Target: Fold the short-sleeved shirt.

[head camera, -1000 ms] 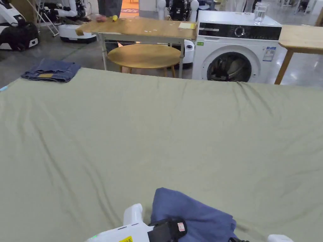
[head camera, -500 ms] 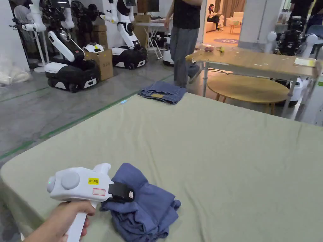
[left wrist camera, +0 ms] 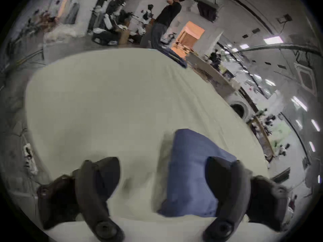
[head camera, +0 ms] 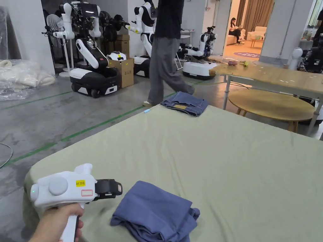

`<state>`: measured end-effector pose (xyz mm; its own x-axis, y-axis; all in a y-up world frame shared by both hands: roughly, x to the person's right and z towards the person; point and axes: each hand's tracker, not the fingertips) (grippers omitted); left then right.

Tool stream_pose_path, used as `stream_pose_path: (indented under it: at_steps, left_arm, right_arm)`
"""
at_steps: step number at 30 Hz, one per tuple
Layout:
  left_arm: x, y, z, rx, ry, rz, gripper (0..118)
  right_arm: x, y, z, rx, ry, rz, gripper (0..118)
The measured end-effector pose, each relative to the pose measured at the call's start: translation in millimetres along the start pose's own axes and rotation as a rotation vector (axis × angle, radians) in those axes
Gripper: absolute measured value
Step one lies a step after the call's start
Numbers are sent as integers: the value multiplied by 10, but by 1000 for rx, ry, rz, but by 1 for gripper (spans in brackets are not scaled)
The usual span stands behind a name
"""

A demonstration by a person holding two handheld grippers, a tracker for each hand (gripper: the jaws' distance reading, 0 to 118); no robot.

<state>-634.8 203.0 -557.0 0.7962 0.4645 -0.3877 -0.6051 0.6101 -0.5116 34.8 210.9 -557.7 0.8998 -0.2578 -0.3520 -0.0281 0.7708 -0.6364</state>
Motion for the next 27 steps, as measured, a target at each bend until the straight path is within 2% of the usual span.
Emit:
stream_pose_path:
  at_steps: [1, 2, 3, 5, 8, 11, 13, 17, 23, 26, 27]
  left_arm:
    - [45, -47, 79, 11, 6, -14, 7]
    - [99, -94, 125, 27, 71, -49, 0]
    - [171, -132, 192, 71, 130, -76, 0]
    - [300, -209, 298, 73, 95, -96, 0]
    - [790, -321, 435, 114, 84, -213, 0]
    - [1498, -447, 551, 185, 40, -319, 0]
    - [2095, -547, 641, 254, 22, -407, 0]
    - [3235, -775, 810, 344, -10, -596, 0]
    - [4470, -1156, 1194, 458, -124, -718, 0]
    - [4784, -1270, 1480, 550, -222, -681, 0]
    - [4870, -1323, 1541, 518, -240, -682, 0]
  right_arm:
    - [-3, 7, 35, 6, -4, 0, 0]
    - [-2, 16, 73, 9, -7, 2, 0]
    - [3, 25, 117, 14, -10, 5, 0]
    - [17, 52, 228, 33, -34, 15, 0]
    - [126, 127, 410, 75, -79, 34, 0]
    - [263, 357, 588, 120, -170, 67, 0]
    - [353, 576, 729, 178, -268, 107, 0]
    - [529, 986, 983, 278, -371, 130, 0]
    - [714, 1431, 1429, 407, -437, 169, 0]
    - [829, 1558, 1755, 481, -387, 112, 0]
    - [845, 1571, 1844, 472, -361, 120, 0]
